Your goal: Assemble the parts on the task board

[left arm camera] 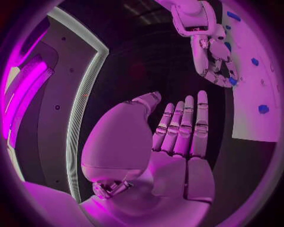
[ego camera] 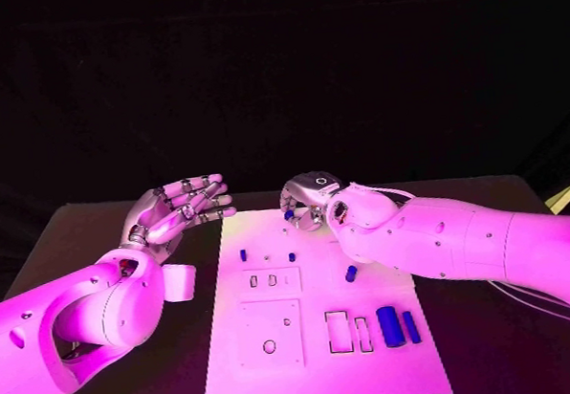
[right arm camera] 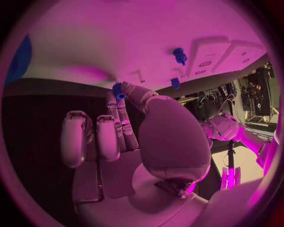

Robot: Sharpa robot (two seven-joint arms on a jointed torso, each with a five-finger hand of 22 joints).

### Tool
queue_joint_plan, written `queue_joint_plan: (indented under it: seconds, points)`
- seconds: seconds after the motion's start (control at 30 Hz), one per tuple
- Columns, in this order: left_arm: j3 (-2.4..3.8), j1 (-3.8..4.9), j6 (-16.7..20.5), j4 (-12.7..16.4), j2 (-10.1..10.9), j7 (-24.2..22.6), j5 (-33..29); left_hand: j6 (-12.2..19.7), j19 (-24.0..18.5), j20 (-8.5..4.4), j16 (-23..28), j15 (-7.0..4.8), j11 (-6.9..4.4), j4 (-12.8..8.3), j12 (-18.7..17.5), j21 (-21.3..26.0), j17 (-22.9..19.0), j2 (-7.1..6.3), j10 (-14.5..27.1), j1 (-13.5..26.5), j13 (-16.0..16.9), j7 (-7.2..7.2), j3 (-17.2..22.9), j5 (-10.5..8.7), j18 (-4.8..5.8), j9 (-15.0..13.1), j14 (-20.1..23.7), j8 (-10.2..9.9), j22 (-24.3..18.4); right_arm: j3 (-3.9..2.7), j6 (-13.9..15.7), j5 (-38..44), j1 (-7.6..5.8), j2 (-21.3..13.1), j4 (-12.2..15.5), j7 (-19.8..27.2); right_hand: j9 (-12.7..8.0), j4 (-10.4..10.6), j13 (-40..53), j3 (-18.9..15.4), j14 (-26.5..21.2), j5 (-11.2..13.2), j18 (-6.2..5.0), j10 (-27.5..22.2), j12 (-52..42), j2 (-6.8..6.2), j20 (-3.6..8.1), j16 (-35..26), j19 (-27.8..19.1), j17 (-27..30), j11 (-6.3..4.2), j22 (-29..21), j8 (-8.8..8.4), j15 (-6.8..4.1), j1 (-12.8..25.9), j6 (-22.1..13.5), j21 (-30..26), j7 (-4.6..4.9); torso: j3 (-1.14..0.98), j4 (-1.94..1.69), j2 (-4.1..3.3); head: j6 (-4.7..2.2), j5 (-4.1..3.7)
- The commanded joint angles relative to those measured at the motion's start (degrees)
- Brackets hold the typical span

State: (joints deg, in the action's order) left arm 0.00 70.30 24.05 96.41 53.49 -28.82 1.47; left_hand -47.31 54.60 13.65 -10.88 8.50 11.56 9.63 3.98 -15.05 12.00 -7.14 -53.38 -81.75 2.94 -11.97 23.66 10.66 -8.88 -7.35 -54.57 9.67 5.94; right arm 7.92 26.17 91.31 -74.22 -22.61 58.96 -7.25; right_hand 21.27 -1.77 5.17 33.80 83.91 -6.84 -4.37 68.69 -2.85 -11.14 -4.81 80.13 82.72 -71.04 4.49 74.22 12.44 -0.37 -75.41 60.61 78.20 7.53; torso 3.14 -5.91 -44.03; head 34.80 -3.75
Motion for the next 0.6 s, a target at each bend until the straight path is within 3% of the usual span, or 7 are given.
queue_joint_plan:
  seconds: [0.03,0.3,0.37,0.43,0.47,0.53,0.6]
  points:
    - [0.06,0.26,-0.02,0.28,0.0,-0.03,0.05,-0.31,1.63,-0.11,-0.77,-0.05,-0.44,-0.72,-0.29,-0.88,0.86,-0.81,-0.88,0.38,0.75,-1.62,1.29,0.99,-1.48,-0.69,-0.01,0.76,1.0,0.0,-0.18,-0.03,0.1,0.21,-0.32,0.15,2.59,-1.1,3.71,3.51,2.91,-1.0,1.14,4.38,-1.1,2.59,-0.01,0.87,0.82,-0.63,-1.02,1.67,2.96,-0.62,-0.39,0.2,0.56,-0.08,0.04,0.06,-0.22,-0.13,0.09]
    - [0.06,0.46,0.02,0.33,0.02,0.0,0.05,-0.31,1.63,-0.11,-0.77,-0.05,-0.44,-0.72,-0.29,-0.88,0.86,-0.81,-0.88,0.38,0.75,-1.62,1.29,0.99,-1.48,-0.69,-0.01,0.76,1.0,0.0,-0.81,-0.36,0.13,0.79,-1.35,0.45,3.12,-1.11,3.28,3.91,2.71,-1.03,0.85,1.79,-0.57,1.95,-0.48,0.71,-0.07,-0.03,-0.23,0.57,2.48,0.06,0.59,-1.27,-0.47,0.48,0.04,0.07,-0.19,0.06,0.31]
    - [0.07,0.49,0.03,0.33,0.03,-0.01,0.05,-0.31,1.63,-0.11,-0.77,-0.05,-0.44,-0.72,-0.29,-0.88,0.86,-0.81,-0.88,0.38,0.75,-1.62,1.29,0.99,-1.48,-0.69,-0.01,0.76,1.0,0.01,-0.94,-0.72,0.13,0.9,-1.56,0.66,3.18,-0.95,2.72,4.19,2.38,-1.05,0.45,-0.27,-0.53,1.32,-0.84,0.16,-1.07,1.07,0.3,-1.09,2.0,0.5,1.2,-2.22,-1.94,0.92,0.04,0.11,-0.22,0.03,0.36]
    - [0.07,0.51,0.03,0.33,0.04,0.0,0.05,-0.31,1.63,-0.11,-0.77,-0.05,-0.44,-0.72,-0.29,-0.88,0.86,-0.81,-0.88,0.38,0.75,-1.62,1.29,0.99,-1.48,-0.69,-0.01,0.76,1.0,0.01,-0.94,-1.0,0.13,0.93,-1.67,0.9,2.56,-0.43,1.01,3.8,1.02,-0.95,-1.04,-6.64,-0.68,-0.86,-1.85,-2.2,-4.87,5.35,1.69,-7.63,-0.23,1.63,2.63,-5.8,-7.85,2.03,0.02,0.14,-0.22,-0.05,0.37]
    - [0.07,0.52,0.02,0.32,0.04,0.0,0.05,-0.31,1.63,-0.11,-0.77,-0.05,-0.44,-0.72,-0.29,-0.88,0.86,-0.81,-0.88,0.38,0.75,-1.62,1.29,0.99,-1.48,-0.69,-0.01,0.76,1.0,0.01,-0.89,-1.09,0.13,0.9,-1.66,1.0,2.16,-0.43,0.17,2.92,-0.22,-0.91,-1.92,-9.74,-0.77,-1.54,-2.32,-4.29,-7.03,8.82,2.13,-11.42,-1.58,1.94,2.51,-7.71,-11.47,2.23,0.02,0.15,-0.22,-0.05,0.36]
    - [0.07,0.54,0.03,0.3,0.08,0.01,0.05,-0.31,1.63,-0.11,-0.77,-0.05,-0.44,-0.72,-0.29,-0.88,0.86,-0.81,-0.88,0.38,0.75,-1.62,1.29,0.99,-1.48,-0.69,-0.01,0.76,1.0,0.01,-0.76,-1.2,0.13,0.78,-1.52,1.16,1.54,-0.12,-0.83,-0.2,-1.56,-1.04,-2.66,-13.02,-0.97,-1.92,-2.83,-6.44,-9.14,12.41,2.6,-15.48,-3.52,2.13,1.9,-10.55,-15.61,1.23,-0.01,0.14,-0.22,-0.09,0.34]
    - [0.07,0.57,0.07,0.21,0.16,0.02,0.05,-0.31,1.63,-0.11,-0.77,-0.05,-0.44,-0.72,-0.29,-0.88,0.86,-0.81,-0.88,0.38,0.75,-1.62,1.29,0.99,-1.48,-0.69,-0.01,0.76,1.0,0.02,-0.52,-1.31,0.11,0.28,-0.97,1.31,1.14,1.03,-1.37,-6.48,-2.36,-1.37,-3.31,-15.69,-1.52,-0.73,-3.04,-7.8,-10.11,14.91,3.0,-18.6,-4.54,2.64,-0.52,-11.26,-19.05,0.84,-0.03,0.16,-0.22,-0.15,0.35]
